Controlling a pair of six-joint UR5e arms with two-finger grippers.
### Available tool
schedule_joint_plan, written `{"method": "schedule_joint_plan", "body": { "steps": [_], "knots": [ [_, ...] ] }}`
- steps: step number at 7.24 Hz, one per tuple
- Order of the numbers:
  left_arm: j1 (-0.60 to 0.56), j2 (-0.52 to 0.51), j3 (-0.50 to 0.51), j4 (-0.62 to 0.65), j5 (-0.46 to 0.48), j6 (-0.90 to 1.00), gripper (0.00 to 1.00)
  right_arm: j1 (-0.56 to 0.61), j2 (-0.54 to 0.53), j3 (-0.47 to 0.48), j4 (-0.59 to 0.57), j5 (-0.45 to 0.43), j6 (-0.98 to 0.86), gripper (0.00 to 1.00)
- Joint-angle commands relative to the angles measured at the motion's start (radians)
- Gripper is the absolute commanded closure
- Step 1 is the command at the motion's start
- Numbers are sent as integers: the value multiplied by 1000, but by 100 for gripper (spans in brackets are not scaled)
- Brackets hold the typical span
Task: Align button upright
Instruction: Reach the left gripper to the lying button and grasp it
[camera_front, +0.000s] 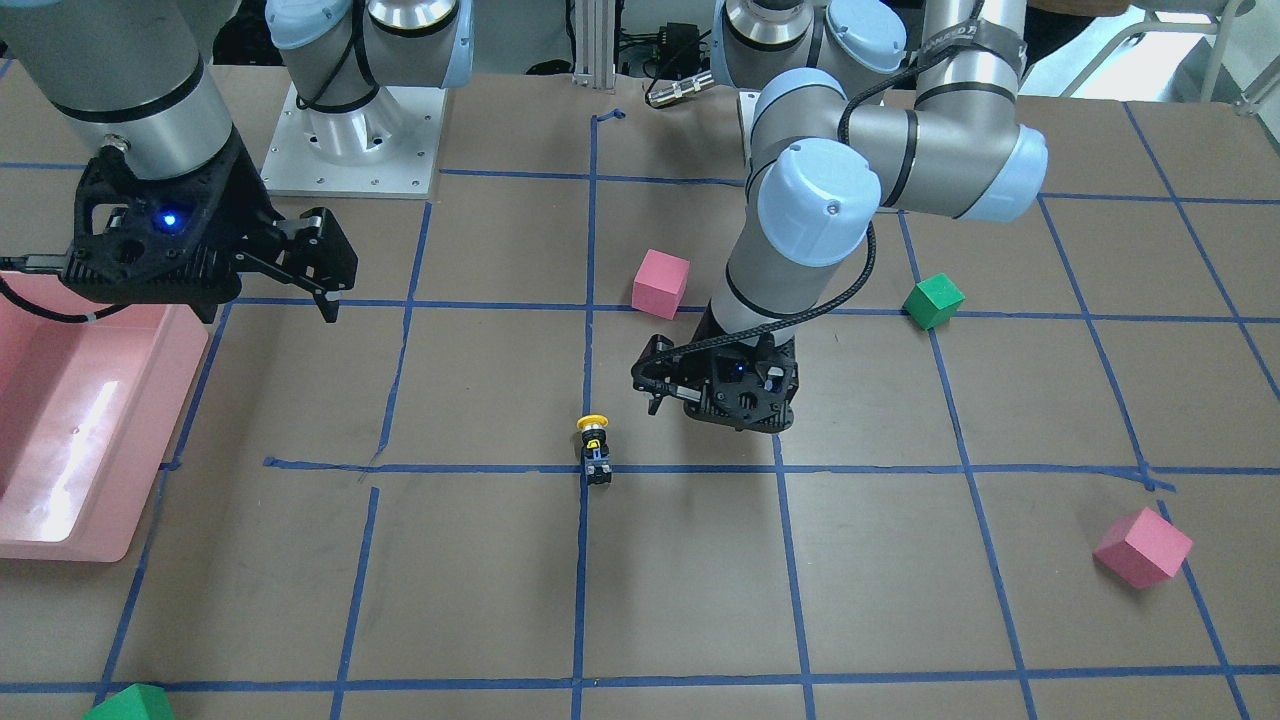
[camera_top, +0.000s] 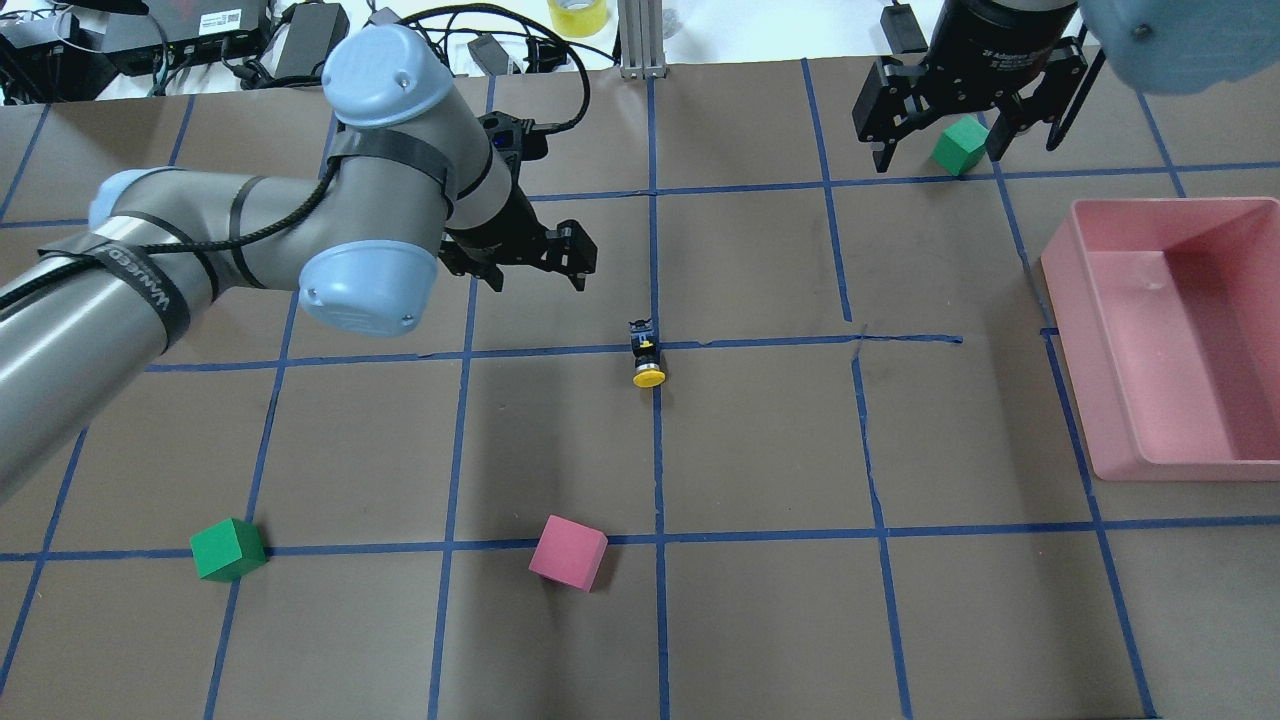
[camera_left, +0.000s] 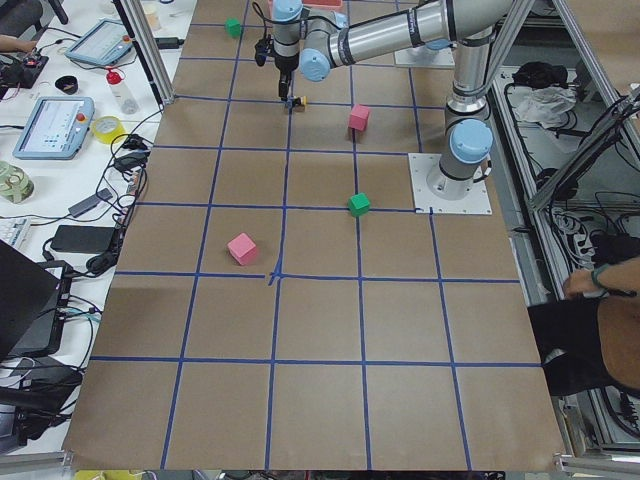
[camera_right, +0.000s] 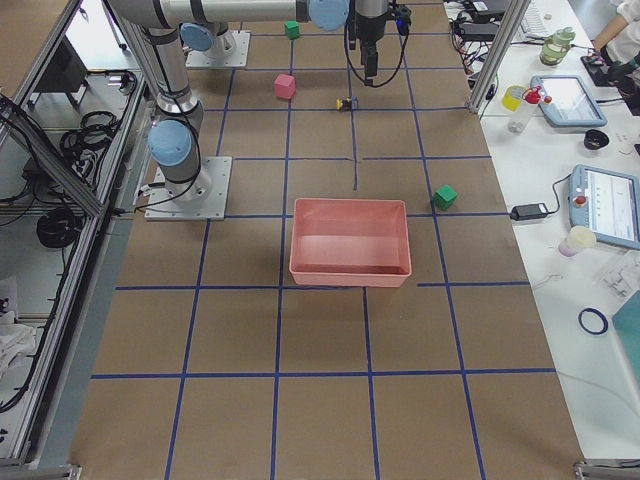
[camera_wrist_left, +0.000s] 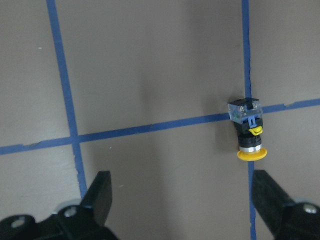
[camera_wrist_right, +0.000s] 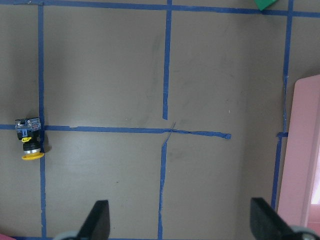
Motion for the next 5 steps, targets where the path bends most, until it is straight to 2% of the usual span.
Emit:
{"method": "schedule_joint_plan", "body": {
  "steps": [1,5],
  "knots": [
    [-63,-83,-4,58,1,-52,0,1,1,6,0,-1,0,0],
    [-111,-212,-4,160,-30,-107,0,1,1,13,-1,-1,2,0]
  ]
}}
